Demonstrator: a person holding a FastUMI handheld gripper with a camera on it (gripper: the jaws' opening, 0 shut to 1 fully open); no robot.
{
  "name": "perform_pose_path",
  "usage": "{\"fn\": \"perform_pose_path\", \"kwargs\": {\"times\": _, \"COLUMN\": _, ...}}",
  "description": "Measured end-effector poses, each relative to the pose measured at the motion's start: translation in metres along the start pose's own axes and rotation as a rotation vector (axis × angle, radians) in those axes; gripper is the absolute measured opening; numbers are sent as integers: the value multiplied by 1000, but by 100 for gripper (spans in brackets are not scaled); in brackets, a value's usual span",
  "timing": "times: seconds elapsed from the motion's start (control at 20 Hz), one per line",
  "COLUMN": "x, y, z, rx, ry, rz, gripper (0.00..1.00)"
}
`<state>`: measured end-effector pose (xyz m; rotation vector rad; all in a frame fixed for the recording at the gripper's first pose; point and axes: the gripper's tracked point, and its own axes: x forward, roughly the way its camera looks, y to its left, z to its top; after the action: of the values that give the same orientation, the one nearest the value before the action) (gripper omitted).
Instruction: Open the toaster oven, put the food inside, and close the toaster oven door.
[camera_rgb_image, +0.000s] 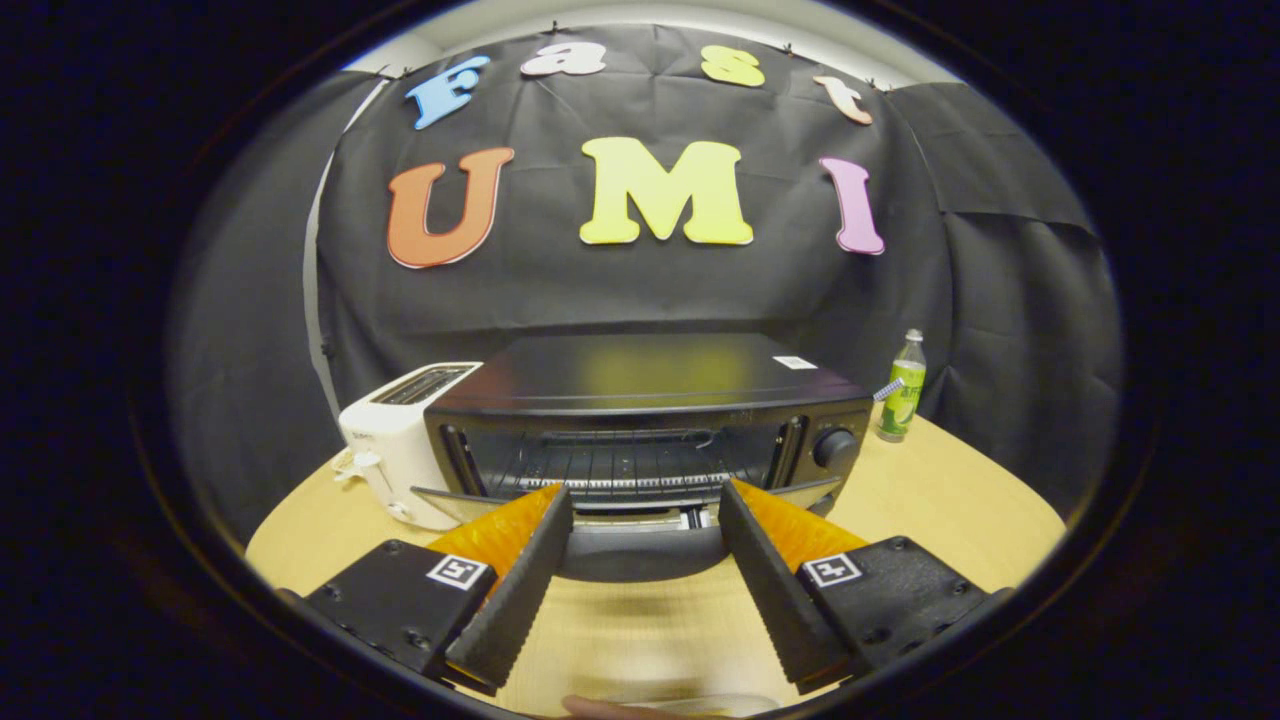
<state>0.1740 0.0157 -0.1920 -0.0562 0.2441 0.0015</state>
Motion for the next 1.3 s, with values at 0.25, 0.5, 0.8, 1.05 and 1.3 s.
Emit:
{"fn": "perform_pose_path", "kwargs": {"times": 0.25, "x": -18, "y": -3, "z": -23, "rx": -11, "ry": 22, "rz": 55, "gripper": 99}}
{"fn": "perform_pose_path", "kwargs": {"times": 0.5, "x": -29, "y": -6, "z": -42, "rx": -44, "ry": 31, "rz": 51, "gripper": 100}}
{"fn": "perform_pose_path", "kwargs": {"times": 0.8, "x": -37, "y": -8, "z": -70, "rx": -68, "ry": 80, "rz": 49, "gripper": 100}}
{"fn": "perform_pose_path", "kwargs": {"times": 1.05, "x": -41, "y": -7, "z": -84, "rx": -75, "ry": 104, "rz": 46, "gripper": 100}}
{"fn": "perform_pose_path", "kwargs": {"times": 1.3, "x": -38, "y": -8, "z": -111, "rx": -70, "ry": 200, "rz": 43, "gripper": 100}}
